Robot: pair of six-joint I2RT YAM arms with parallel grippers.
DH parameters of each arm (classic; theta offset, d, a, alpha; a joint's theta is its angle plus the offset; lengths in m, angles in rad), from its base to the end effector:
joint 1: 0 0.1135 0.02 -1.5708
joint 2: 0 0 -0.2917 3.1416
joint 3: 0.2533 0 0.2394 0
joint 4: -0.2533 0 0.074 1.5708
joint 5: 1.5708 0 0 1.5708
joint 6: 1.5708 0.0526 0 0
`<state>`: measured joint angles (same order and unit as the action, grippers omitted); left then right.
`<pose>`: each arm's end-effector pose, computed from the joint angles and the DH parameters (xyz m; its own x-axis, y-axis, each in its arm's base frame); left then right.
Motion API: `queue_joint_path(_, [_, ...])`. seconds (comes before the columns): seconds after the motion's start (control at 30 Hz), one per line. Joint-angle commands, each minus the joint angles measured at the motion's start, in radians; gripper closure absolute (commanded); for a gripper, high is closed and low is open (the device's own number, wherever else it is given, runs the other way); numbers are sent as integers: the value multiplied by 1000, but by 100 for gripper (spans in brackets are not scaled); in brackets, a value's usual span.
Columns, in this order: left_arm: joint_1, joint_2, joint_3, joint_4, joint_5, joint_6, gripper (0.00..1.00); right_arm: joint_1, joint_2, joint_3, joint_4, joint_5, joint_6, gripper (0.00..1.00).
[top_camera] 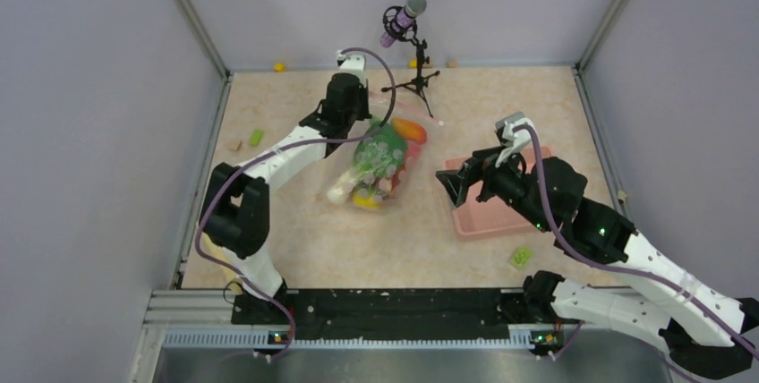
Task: Place the food in the zip-top bag and seal the zipper
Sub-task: Place the zipper food storage bag at the center of the board, then reset both arms
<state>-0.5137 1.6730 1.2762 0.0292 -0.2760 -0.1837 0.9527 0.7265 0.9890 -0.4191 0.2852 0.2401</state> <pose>0.3580 -0.1855 0.3247 -0.3536 -0.0023 -0.9354 0.1899 0.9790 -0.0742 0.0892 0.0999 0.4059 -0.2355 0.0626 -0.9699 -0.5817 0.7903 0.1923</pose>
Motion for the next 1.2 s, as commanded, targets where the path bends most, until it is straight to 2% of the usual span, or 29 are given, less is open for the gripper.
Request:
queue_joint_path(0.0, [104,160,124,92,157,-131,94,-2,-13,39,10,54,19,1])
queue_joint_path(0.03, [119,197,142,85,169,-148,87,-2,-14,40,8,56,20,1])
queue_joint_path(0.1, [139,248,201,39,183,-167,62,-2,-16,41,5,62,21,1])
queue_joint_path(0.13, [144,258,224,21,182,-172,46,-1,-19,41,5,66,21,1])
queue_joint_path(0.17, [146,254,220,19,172,-170,10,-2,-20,41,4,73,22,1])
queue_joint_path(0.2, [146,242,206,30,161,-169,4,-1,-23,40,5,81,24,1])
queue_joint_path(0.3, [146,188,151,82,142,-173,3,-1,-23,46,-7,121,60,1])
queue_joint_path(0.43, [144,96,126,57,88,-176,3,-2,-9,70,-54,182,120,1])
queue_joint_path(0.5, [144,-3,77,68,66,-173,3,-2,-2,76,-68,203,128,1])
queue_joint_path(0.63, [145,-259,-132,139,26,-200,3,-2,13,80,-75,193,120,1])
queue_joint_path(0.73, [143,-442,-229,-5,-21,-280,3,-2,22,80,-75,195,113,1])
queue_joint_path(0.9, [142,-645,-304,-293,115,-330,3,-1,39,83,-86,216,92,1])
queue_joint_path(1.0, [140,-785,-353,-417,85,-360,3,-2,36,83,-89,231,89,1])
queue_joint_path(1.17, [139,-1068,-411,-535,74,-391,3,-1,33,92,-125,279,87,1])
